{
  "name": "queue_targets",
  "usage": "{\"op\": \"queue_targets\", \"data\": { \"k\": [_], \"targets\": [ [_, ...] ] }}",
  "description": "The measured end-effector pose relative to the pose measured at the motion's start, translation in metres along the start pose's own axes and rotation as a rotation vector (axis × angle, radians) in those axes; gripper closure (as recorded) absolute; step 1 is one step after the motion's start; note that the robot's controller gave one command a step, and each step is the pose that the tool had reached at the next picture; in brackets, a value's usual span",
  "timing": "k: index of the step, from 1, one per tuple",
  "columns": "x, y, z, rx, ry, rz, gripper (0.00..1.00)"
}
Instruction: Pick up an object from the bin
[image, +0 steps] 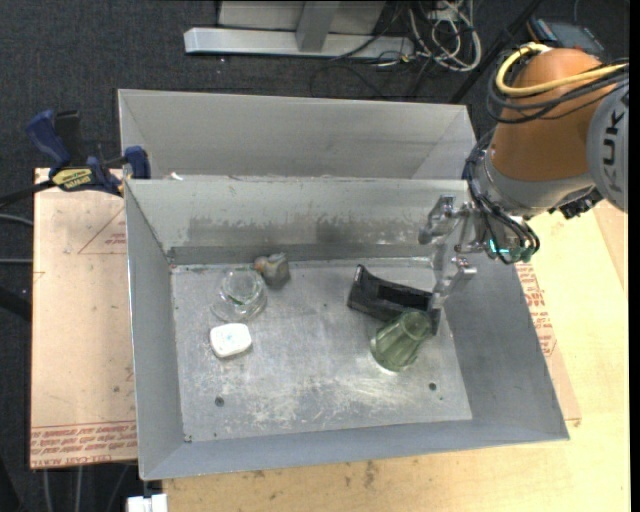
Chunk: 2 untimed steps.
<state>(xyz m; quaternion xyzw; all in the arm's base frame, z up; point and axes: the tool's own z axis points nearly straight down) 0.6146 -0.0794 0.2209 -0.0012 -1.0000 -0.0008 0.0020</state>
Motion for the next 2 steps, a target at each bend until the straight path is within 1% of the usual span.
{"op": "queue_targets", "data": {
  "k": [1,2],
  "targets": [
    [-0.012,-0.001,0.008,0.002,-0.010,-0.064,0.00],
    [-0.009,0.022,0.060,0.001,-0.008,-0.129,1.00]
  ]
}}
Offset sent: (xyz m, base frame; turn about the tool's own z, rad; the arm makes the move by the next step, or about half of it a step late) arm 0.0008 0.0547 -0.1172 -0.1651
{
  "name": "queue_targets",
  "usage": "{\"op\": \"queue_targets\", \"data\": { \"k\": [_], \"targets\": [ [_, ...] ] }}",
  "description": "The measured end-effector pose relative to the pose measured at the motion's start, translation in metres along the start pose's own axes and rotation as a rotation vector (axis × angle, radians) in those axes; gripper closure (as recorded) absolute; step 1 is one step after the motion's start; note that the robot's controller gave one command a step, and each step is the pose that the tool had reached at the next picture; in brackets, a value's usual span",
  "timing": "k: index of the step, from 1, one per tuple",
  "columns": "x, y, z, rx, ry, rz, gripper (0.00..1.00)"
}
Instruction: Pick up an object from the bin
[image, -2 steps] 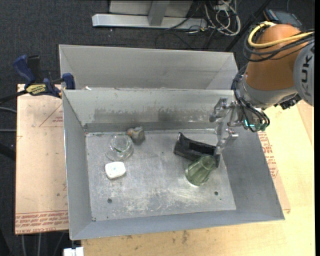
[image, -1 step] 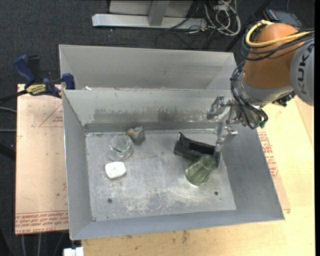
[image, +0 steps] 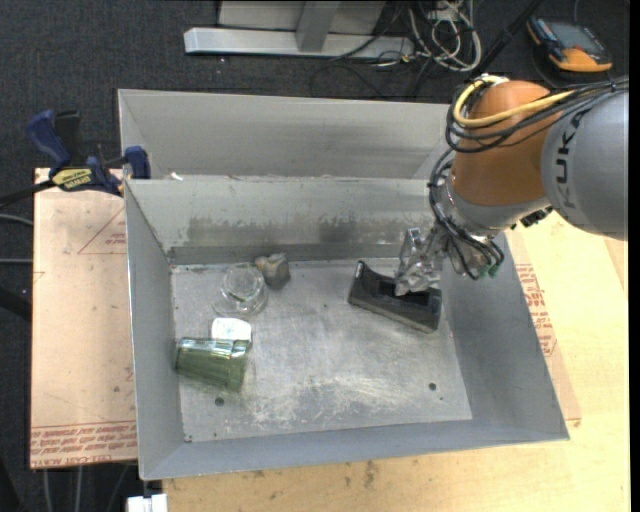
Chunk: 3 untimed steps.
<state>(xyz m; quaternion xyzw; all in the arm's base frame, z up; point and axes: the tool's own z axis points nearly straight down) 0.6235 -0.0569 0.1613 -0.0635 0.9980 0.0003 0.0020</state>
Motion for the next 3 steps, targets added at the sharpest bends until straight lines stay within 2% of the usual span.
{"op": "queue_targets", "data": {
  "k": [1,2,3],
  "targets": [
    [0.000,0.000,0.000,0.000,0.000,0.000,0.00],
    [0.000,0.000,0.000,0.000,0.000,0.000,0.00],
    [-0.021,0.013,0.077,0.004,-0.012,0.041,1.00]
  ]
}}
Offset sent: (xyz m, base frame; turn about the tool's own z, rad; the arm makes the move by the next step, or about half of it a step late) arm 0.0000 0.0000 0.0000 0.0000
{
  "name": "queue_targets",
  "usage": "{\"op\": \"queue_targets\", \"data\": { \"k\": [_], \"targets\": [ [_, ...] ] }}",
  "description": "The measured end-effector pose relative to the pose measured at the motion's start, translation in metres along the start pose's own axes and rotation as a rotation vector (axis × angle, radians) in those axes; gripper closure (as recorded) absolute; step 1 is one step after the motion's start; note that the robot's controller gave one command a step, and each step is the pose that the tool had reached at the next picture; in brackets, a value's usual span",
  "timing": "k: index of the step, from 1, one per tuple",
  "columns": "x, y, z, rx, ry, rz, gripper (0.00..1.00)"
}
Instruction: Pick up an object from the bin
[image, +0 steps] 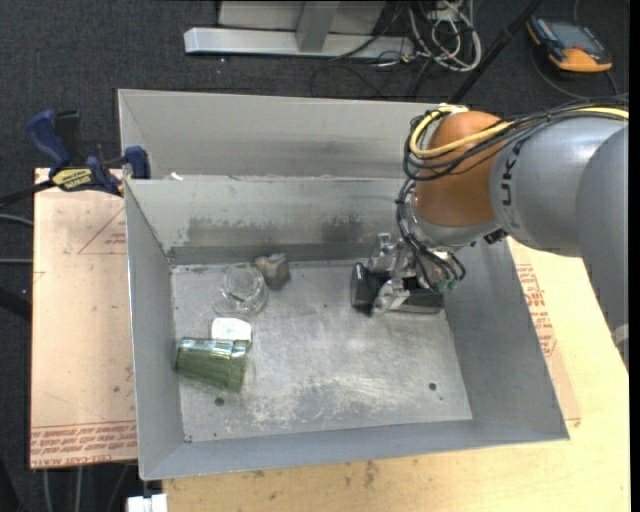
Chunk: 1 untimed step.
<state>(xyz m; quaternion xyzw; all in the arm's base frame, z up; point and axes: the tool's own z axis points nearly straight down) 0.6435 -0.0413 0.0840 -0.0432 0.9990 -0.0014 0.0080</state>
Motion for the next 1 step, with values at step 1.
{"op": "queue_targets", "data": {
  "k": [1],
  "targets": [
    [0.0000,0.0000,0.0000,0.000,0.000,0.000,1.00]
  ]
}}
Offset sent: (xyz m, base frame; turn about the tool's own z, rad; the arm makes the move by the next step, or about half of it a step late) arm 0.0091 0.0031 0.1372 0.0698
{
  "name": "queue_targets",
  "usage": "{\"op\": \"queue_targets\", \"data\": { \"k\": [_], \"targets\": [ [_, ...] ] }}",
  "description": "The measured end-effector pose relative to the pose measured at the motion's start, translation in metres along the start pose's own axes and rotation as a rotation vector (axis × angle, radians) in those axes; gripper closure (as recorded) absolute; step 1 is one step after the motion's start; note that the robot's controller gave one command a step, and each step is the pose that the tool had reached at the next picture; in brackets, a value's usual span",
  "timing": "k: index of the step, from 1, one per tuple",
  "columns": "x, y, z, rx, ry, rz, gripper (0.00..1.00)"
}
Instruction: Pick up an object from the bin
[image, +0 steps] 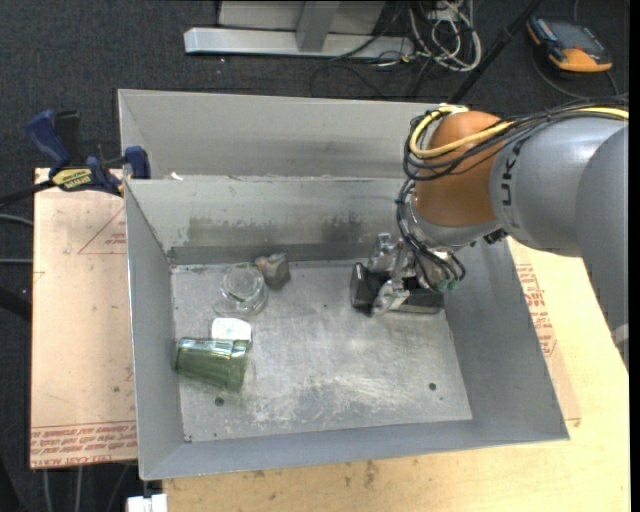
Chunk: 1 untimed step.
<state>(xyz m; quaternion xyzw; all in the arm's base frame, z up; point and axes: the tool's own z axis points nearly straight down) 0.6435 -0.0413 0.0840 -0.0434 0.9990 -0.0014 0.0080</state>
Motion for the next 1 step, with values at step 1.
{"op": "queue_targets", "data": {
  "k": [1],
  "targets": [
    [-0.0108,0.0025,-0.1339,-0.004,0.018,0.069,1.00]
  ]
}}
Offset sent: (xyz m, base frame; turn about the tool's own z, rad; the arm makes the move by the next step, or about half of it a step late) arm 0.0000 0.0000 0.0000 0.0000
